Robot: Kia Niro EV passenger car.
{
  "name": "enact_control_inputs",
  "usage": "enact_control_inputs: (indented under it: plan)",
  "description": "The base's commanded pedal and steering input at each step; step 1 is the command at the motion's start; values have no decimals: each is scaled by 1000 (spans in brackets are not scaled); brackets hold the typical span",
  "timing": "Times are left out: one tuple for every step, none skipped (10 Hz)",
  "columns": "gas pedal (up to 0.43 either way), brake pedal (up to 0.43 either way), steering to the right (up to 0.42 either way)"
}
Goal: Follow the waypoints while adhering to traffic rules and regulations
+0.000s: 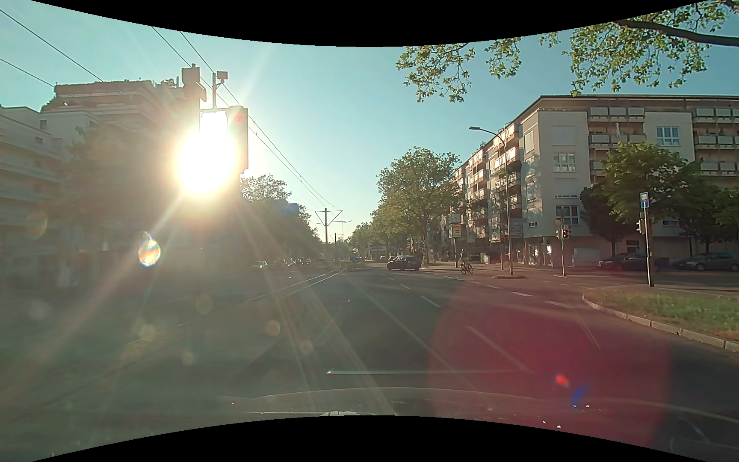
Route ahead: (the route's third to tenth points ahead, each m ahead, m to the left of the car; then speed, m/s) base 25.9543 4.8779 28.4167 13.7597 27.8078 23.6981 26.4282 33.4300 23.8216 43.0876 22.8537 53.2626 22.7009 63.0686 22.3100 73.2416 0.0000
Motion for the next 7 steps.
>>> enact_control_inputs:
  plan:
    - [0, 213, 3]
    - [0, 213, 2]
    - [0, 213, 3]
    - [0, 213, 3]
    - [0, 213, 2]
    - [0, 213, 3]
    - [0, 213, 3]
